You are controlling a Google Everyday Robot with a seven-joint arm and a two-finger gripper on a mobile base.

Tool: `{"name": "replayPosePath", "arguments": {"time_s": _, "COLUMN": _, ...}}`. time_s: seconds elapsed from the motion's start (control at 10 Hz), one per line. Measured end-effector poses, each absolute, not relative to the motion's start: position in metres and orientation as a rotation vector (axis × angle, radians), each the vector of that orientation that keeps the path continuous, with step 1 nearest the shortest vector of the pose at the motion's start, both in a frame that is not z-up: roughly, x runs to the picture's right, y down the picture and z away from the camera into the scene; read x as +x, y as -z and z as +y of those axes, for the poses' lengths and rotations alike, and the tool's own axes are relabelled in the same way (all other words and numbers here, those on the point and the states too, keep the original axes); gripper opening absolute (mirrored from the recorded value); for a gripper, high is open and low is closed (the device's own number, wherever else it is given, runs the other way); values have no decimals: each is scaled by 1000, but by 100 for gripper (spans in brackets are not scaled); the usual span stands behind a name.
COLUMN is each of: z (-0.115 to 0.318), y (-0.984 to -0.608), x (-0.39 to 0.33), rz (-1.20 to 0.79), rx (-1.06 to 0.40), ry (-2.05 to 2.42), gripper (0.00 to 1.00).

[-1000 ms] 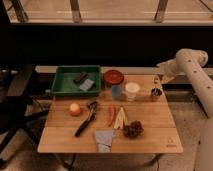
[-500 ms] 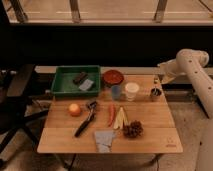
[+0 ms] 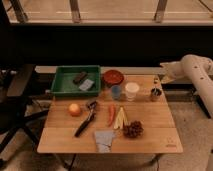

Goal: Place fork in metal cup

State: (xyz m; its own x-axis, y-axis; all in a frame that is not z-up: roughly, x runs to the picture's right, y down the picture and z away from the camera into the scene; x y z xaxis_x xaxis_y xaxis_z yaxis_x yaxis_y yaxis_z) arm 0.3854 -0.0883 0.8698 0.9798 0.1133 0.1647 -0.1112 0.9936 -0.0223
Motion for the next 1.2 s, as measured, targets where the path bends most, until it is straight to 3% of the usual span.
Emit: {"name": "replayPosePath", "arguments": {"time_s": 1.2, "z": -65, "y": -919, "x": 396, "rz": -271, "rx": -115, "ry": -494, "gripper": 71}}
